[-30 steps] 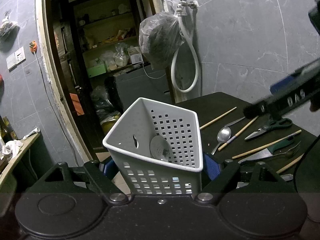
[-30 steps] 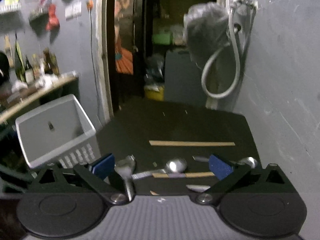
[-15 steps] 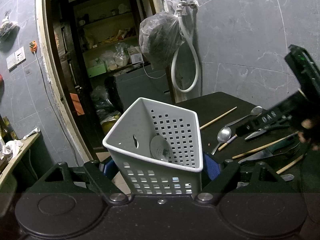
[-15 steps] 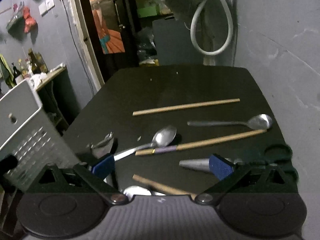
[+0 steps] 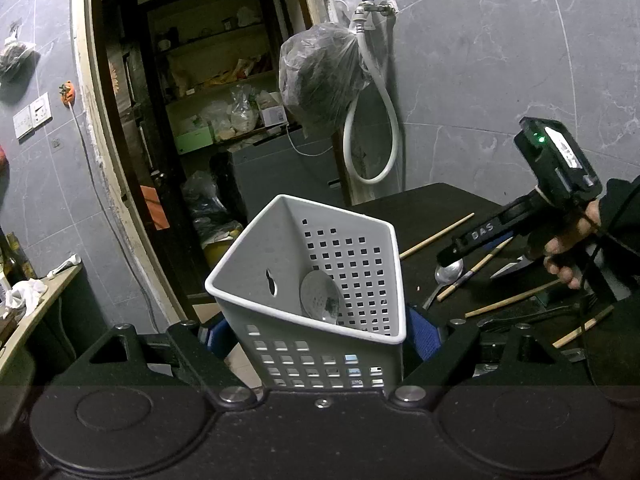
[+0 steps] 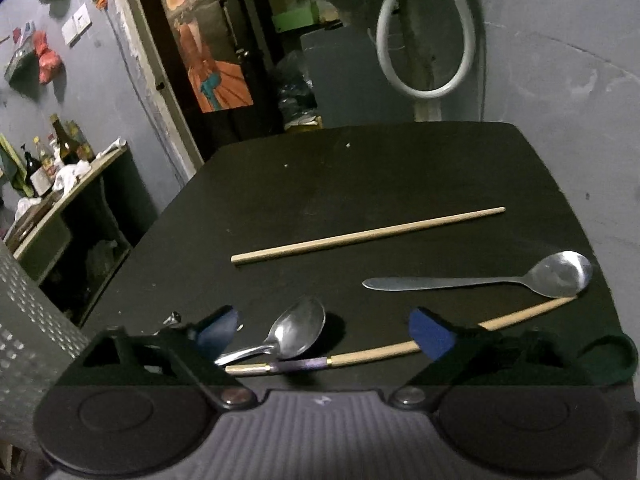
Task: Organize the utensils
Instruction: 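Return the right tool to the pile and grasp a metal spoon, then lift the metal spoon with the right tool and lower it into the basket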
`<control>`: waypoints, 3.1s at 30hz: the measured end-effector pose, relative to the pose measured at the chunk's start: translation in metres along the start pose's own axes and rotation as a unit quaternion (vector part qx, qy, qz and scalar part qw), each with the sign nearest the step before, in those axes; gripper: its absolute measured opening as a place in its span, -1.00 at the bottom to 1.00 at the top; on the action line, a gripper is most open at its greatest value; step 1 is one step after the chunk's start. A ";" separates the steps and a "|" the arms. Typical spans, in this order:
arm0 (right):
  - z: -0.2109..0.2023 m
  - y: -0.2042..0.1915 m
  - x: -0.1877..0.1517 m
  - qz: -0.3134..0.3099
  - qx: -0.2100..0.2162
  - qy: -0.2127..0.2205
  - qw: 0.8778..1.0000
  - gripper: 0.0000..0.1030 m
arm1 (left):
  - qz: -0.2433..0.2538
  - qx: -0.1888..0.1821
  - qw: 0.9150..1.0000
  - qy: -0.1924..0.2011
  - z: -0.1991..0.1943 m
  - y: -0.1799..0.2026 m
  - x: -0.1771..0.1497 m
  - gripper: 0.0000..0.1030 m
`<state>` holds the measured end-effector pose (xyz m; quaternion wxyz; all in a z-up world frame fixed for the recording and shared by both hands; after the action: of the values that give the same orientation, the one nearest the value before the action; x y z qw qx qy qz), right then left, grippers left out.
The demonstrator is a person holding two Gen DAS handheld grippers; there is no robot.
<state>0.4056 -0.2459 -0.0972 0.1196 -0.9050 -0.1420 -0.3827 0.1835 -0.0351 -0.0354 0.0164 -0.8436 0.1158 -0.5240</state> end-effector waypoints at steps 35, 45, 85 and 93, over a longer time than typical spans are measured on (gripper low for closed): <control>-0.006 0.019 -0.007 0.146 0.038 0.028 0.988 -0.93 | -0.006 0.002 1.000 0.000 0.001 -0.004 -0.004 0.67; -0.071 0.009 0.000 0.106 -0.023 0.106 0.988 -0.94 | -0.003 0.002 1.000 0.001 -0.001 -0.003 -0.003 0.67; -0.217 -0.158 0.017 -0.115 0.045 0.264 0.957 -0.94 | -0.003 0.002 1.000 0.002 -0.001 -0.002 -0.003 0.67; -0.213 -0.166 0.008 -0.137 0.038 0.253 0.957 -0.93 | -0.003 0.003 1.000 0.002 0.000 -0.002 -0.003 0.67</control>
<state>0.2129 -0.1593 0.0707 0.1326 -0.7453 -0.2440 -0.6061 0.1824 -0.0327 -0.0376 0.0168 -0.8430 0.1120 -0.5259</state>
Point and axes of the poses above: each gripper's, at about its wrist camera, not at the fingertips, and z roughly the way its jaws point, y to its right, x to its top, the point moved 2 cm from there along z, roughly the way its jaws point, and after that the axes turned 10 degrees about -x, right-handed, at the moved point
